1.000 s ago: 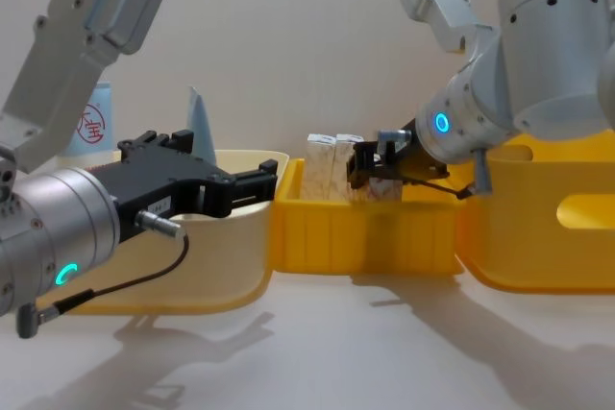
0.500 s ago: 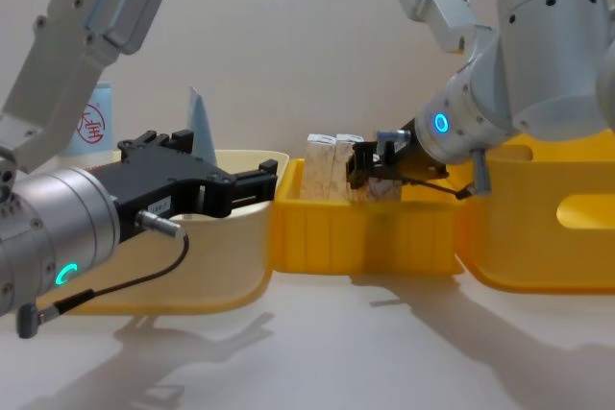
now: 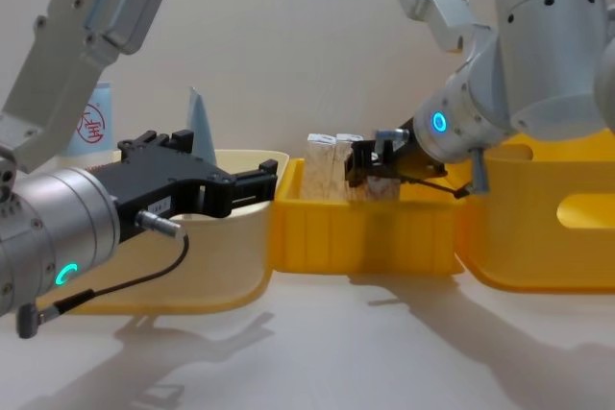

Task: Bimanual collaborative sorting of washing and personal care products

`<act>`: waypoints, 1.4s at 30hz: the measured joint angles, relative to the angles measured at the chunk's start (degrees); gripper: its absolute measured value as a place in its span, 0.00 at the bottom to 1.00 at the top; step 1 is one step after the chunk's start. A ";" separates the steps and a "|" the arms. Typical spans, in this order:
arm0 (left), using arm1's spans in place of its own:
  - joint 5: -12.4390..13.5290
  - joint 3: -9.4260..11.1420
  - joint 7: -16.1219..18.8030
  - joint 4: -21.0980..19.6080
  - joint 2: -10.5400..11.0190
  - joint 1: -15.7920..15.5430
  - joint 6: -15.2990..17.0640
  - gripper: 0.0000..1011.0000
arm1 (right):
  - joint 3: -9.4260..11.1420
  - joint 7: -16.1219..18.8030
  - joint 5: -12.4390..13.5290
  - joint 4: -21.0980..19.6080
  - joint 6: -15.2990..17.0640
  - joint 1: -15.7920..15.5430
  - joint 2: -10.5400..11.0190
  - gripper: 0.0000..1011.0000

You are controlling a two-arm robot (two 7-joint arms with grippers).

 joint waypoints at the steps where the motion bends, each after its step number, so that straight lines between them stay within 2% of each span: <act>1: 0.00 0.00 0.00 0.00 0.00 0.00 0.00 0.99 | 0.01 -0.05 -0.06 -0.14 -0.24 -0.03 -0.09 0.40; 10: 0.00 0.00 0.00 0.00 0.00 0.00 0.00 0.99 | -0.01 -0.50 -0.73 -2.16 -2.53 -0.17 -0.69 0.40; 28: 0.00 0.00 0.00 0.00 0.00 0.00 0.00 0.99 | 0.43 -2.37 -3.20 -10.04 -8.19 0.62 -1.18 0.40; 36: 0.00 0.00 0.00 0.00 0.00 0.00 0.00 0.99 | 1.63 -4.44 -5.26 -13.89 -9.49 1.92 -0.19 0.40; 42: 0.00 0.00 0.00 0.00 0.00 0.00 0.00 0.99 | 2.65 -5.91 -6.62 -14.98 -9.39 2.65 0.96 0.40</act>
